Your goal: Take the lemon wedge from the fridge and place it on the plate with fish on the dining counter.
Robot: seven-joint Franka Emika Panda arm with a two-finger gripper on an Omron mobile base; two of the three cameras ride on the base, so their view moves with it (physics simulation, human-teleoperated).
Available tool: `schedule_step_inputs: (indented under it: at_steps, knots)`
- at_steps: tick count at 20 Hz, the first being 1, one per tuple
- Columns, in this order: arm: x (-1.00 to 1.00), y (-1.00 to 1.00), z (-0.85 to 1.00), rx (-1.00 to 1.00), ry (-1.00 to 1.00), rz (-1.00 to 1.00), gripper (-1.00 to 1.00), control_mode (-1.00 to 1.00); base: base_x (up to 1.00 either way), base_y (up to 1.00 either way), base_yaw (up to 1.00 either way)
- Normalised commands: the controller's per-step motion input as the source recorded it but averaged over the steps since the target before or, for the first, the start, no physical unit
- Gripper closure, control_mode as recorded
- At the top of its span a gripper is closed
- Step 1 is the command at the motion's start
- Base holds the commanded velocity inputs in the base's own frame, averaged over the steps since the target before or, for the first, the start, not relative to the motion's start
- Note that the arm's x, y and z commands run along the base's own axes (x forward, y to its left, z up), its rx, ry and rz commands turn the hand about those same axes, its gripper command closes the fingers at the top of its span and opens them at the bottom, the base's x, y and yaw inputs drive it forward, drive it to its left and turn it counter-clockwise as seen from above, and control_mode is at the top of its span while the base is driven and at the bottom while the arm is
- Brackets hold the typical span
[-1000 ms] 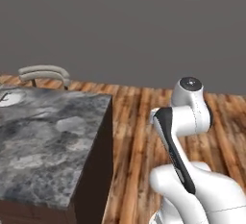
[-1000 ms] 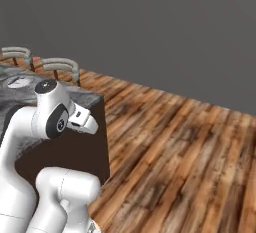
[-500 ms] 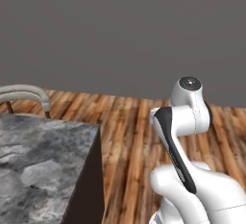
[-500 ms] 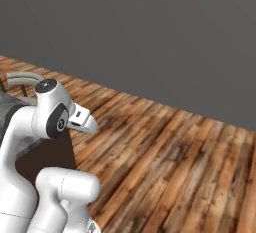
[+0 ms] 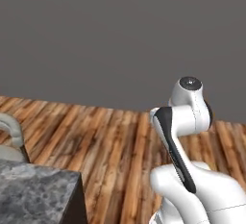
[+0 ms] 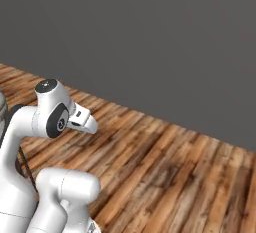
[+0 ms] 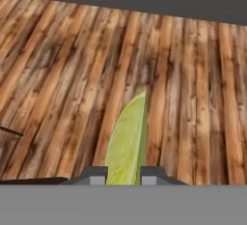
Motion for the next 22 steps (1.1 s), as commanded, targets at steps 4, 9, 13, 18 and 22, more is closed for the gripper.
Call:
schedule_step_inputs:
  at_steps: [4,9,13,18,22]
  knots:
    - [0.0,0.0,0.0,0.0,0.0,0.0,1.0,1.0,1.0,-0.32,0.42]
    - [0.0,0.0,0.0,0.0,0.0,0.0,1.0,1.0,1.0,-0.2,0.57]
    - [0.0,0.0,0.0,0.0,0.0,0.0,1.0,1.0,0.83,-0.12,0.69]
    - [0.0,0.0,0.0,0.0,0.0,0.0,1.0,1.0,0.74,-0.11,0.71]
    - [0.0,0.0,0.0,0.0,0.0,0.0,1.0,1.0,0.7,-0.11,0.73]
